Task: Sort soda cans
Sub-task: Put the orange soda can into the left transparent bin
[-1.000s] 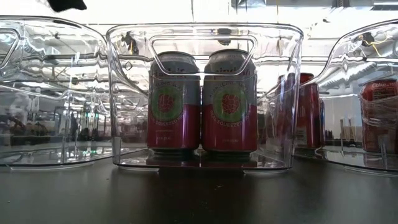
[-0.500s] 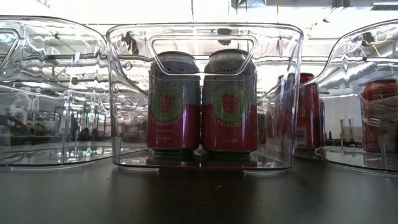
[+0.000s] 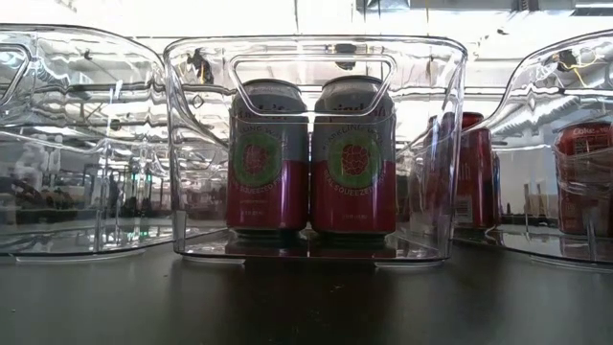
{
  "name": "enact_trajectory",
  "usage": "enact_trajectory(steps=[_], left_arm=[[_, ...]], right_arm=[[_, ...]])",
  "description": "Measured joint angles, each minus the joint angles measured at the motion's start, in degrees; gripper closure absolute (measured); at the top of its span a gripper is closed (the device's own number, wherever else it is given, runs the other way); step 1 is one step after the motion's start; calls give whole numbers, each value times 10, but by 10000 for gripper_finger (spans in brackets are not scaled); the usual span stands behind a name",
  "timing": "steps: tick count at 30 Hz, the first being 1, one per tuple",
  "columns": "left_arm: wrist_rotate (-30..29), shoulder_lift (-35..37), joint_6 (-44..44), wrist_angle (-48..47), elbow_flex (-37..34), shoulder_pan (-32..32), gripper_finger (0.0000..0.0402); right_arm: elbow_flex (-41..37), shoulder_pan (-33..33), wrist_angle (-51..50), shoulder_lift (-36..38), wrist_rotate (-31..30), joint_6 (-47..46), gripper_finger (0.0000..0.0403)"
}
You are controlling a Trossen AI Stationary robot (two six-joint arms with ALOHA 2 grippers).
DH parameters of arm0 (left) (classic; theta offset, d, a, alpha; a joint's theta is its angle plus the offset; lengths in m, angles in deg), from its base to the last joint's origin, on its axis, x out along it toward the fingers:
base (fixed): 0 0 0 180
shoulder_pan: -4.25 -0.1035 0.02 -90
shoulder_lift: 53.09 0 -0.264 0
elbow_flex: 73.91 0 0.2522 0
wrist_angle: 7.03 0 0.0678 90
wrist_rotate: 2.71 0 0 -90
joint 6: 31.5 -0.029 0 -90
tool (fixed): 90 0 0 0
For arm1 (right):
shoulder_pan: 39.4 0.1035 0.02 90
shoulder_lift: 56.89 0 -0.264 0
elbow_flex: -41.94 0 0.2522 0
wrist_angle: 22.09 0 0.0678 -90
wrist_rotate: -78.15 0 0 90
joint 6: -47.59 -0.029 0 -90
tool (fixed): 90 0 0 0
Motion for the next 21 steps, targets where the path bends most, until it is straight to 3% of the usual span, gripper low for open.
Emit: enact_trajectory(steps=[8,14,21], left_arm=[[2,-25,79,-7,0,23,11],[35,-47,147,-14,0,47,11],[43,-63,267,-103,0,107,11]], right_arm=[[-141,35,106,133,-35,-28,403],[-183,35,179,141,-30,3,403],[-196,35,220,141,-27,31,403]])
